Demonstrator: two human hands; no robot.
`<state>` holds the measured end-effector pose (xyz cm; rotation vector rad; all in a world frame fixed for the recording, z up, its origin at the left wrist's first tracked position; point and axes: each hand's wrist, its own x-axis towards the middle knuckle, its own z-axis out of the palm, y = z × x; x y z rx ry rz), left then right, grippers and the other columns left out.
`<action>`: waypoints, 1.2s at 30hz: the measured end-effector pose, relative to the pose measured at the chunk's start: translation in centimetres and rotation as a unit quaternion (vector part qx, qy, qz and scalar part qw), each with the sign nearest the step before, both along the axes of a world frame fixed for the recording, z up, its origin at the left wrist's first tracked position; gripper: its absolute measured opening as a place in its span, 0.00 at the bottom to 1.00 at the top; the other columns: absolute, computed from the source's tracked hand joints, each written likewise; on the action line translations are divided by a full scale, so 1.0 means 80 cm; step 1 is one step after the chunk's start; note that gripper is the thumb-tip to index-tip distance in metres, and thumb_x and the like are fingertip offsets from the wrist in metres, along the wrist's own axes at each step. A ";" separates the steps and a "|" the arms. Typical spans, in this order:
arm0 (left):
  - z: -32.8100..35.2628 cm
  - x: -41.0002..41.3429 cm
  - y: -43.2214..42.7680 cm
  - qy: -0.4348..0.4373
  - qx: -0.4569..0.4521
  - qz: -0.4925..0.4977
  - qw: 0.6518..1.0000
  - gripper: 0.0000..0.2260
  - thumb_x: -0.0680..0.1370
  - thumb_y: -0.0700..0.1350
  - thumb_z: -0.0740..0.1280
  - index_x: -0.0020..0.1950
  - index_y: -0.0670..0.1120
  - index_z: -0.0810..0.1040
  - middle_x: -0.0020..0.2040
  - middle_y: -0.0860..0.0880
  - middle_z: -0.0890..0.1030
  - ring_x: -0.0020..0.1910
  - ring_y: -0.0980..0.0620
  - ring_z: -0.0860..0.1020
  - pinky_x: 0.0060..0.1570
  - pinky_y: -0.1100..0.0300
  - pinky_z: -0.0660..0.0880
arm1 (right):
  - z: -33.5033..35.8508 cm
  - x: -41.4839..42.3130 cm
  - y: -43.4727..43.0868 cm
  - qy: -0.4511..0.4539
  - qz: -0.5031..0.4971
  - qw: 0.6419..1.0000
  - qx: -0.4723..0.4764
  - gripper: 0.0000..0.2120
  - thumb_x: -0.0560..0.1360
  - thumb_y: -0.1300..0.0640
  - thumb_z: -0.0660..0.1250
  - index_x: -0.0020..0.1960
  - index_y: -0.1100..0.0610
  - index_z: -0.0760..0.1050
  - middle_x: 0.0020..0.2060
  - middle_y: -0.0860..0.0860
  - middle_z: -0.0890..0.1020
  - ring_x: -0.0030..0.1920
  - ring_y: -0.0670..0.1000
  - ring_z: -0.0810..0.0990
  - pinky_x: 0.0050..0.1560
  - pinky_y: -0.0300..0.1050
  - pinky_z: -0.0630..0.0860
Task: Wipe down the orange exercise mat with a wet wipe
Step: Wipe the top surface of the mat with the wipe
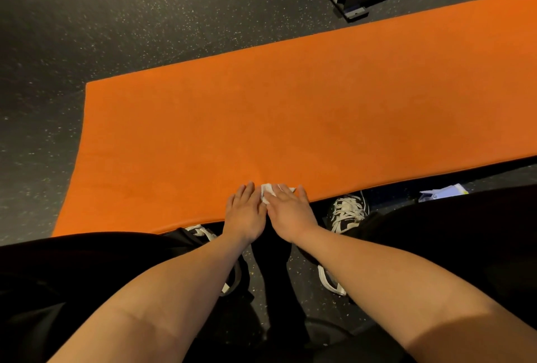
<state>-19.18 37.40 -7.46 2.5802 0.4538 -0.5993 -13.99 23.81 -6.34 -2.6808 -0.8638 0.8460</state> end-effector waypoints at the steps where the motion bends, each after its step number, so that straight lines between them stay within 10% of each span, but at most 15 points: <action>1: 0.000 0.000 0.000 0.002 0.001 -0.001 1.000 0.24 0.86 0.53 0.50 0.82 0.51 0.54 0.83 0.50 0.48 0.81 0.50 0.44 0.78 0.49 0.42 | -0.001 0.006 -0.008 -0.009 -0.006 1.000 -0.009 0.25 0.86 0.48 0.44 0.82 0.50 0.55 0.82 0.51 0.54 0.82 0.51 0.46 0.79 0.61 0.37; 7: 0.004 0.003 -0.003 0.017 0.011 -0.007 1.000 0.24 0.86 0.54 0.49 0.82 0.54 0.54 0.83 0.50 0.47 0.81 0.49 0.42 0.78 0.48 0.41 | 0.001 0.024 -0.026 -0.018 -0.147 0.985 -0.089 0.27 0.86 0.48 0.43 0.83 0.54 0.48 0.82 0.55 0.46 0.82 0.56 0.40 0.79 0.62 0.37; 13: 0.001 0.000 -0.002 0.010 -0.002 0.003 1.000 0.24 0.85 0.55 0.49 0.82 0.55 0.54 0.83 0.50 0.47 0.81 0.50 0.42 0.78 0.48 0.40 | 0.001 -0.001 -0.004 -0.017 -0.001 1.000 -0.007 0.24 0.86 0.49 0.46 0.82 0.51 0.55 0.82 0.52 0.54 0.82 0.52 0.46 0.79 0.59 0.39; 18: 0.004 0.002 0.000 0.034 0.008 -0.026 0.999 0.29 0.83 0.61 0.53 0.82 0.56 0.52 0.83 0.51 0.44 0.81 0.50 0.40 0.78 0.47 0.40 | 0.000 0.026 -0.028 -0.013 -0.109 0.989 -0.096 0.37 0.82 0.34 0.46 0.83 0.54 0.46 0.82 0.55 0.44 0.81 0.55 0.38 0.76 0.61 0.33; 36: 0.013 0.000 -0.002 -0.028 0.029 -0.008 0.999 0.20 0.85 0.58 0.53 0.77 0.61 0.66 0.81 0.51 0.61 0.81 0.48 0.53 0.76 0.48 0.50 | 0.008 0.009 -0.009 0.003 -0.095 0.995 0.004 0.25 0.87 0.48 0.43 0.81 0.54 0.59 0.82 0.52 0.56 0.82 0.52 0.48 0.80 0.55 0.41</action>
